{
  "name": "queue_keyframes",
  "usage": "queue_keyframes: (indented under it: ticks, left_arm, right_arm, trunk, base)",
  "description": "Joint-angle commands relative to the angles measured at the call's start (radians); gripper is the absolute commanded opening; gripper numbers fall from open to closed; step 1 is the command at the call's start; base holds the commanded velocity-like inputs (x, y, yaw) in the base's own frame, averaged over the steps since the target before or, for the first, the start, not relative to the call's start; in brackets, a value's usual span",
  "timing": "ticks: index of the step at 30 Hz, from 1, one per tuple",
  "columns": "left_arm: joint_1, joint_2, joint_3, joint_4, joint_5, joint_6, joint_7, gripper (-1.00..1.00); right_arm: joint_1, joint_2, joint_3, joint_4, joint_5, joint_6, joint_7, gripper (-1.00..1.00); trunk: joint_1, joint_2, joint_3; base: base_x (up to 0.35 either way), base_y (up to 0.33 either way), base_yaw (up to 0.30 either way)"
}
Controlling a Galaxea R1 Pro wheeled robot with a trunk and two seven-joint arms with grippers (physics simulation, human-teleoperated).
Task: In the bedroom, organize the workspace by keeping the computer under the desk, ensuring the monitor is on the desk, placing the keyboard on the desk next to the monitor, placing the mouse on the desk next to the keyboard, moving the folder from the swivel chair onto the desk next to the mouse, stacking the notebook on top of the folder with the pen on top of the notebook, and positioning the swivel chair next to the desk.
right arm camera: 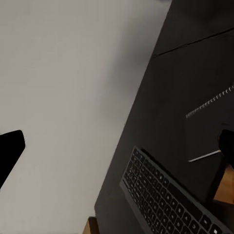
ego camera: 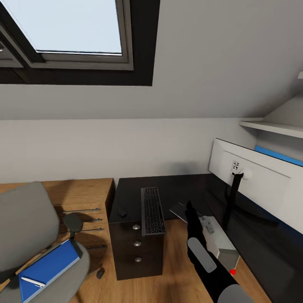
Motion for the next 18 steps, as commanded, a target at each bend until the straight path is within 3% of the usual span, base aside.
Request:
queue_keyframes:
  ticks: [1, 6, 9, 10, 11, 12, 15, 16, 17, 18]
  left_arm:
    - [-0.001, 0.001, -0.009, -0.001, 0.006, -0.003, 0.008, 1.00]
    - [-0.001, 0.001, -0.009, 0.000, 0.006, -0.004, 0.008, 1.00]
    - [-0.001, 0.001, -0.008, 0.000, 0.006, -0.004, 0.008, 1.00]
    - [-0.001, 0.001, -0.008, 0.000, 0.006, -0.003, 0.008, 1.00]
    - [-0.001, 0.001, -0.008, 0.000, 0.006, -0.003, 0.008, 1.00]
    - [-0.001, 0.001, -0.008, 0.000, 0.007, -0.004, 0.009, 1.00]
    - [-0.001, 0.001, -0.008, 0.000, 0.007, -0.004, 0.009, 1.00]
    - [-0.001, 0.001, -0.008, 0.000, 0.007, -0.004, 0.010, 1.00]
    - [-0.001, 0.001, -0.008, 0.000, 0.007, -0.004, 0.010, 1.00]
    - [-0.001, 0.001, -0.008, 0.000, 0.007, -0.004, 0.010, 1.00]
  right_arm:
    - [-0.001, -0.003, 0.004, -0.003, 0.002, -0.013, -0.006, 1.00]
    - [-0.001, -0.011, 0.007, -0.010, 0.067, -0.043, -0.016, 1.00]
    - [0.000, -0.014, 0.009, -0.014, 0.177, -0.046, -0.057, 1.00]
    - [0.000, -0.013, 0.011, -0.018, 0.256, -0.041, -0.096, 1.00]
    - [0.000, -0.012, 0.012, -0.022, 0.300, -0.037, -0.121, 1.00]
    - [0.000, -0.012, 0.014, -0.037, 0.397, -0.021, -0.183, 1.00]
    - [0.000, -0.013, 0.015, -0.078, 0.549, 0.045, -0.299, 1.00]
    - [-0.001, -0.013, 0.015, -0.097, 0.599, 0.083, -0.341, 1.00]
    - [-0.001, -0.014, 0.015, -0.138, 0.693, 0.189, -0.422, 1.00]
    - [-0.002, -0.014, 0.014, -0.158, 0.735, 0.255, -0.461, 1.00]
  trunk:
    - [0.000, -0.001, -0.002]
    - [0.000, -0.001, -0.002]
    - [0.000, -0.001, -0.002]
    - [0.000, -0.001, -0.002]
    - [0.000, -0.001, -0.002]
    - [0.000, -0.001, -0.002]
    - [0.000, -0.001, -0.002]
    - [0.000, -0.001, -0.002]
    - [0.000, -0.001, -0.002]
    - [0.000, -0.001, -0.002]
  base:
    - [0.000, 0.000, 0.004]
    - [0.000, 0.000, 0.002]
    - [0.000, 0.000, 0.000]
    - [0.000, 0.000, 0.000]
    - [0.000, 0.000, 0.000]
    - [0.000, 0.000, 0.000]
    - [0.000, 0.000, 0.000]
    - [0.000, 0.000, 0.000]
    - [0.000, 0.000, 0.000]
    - [0.000, 0.000, 0.000]
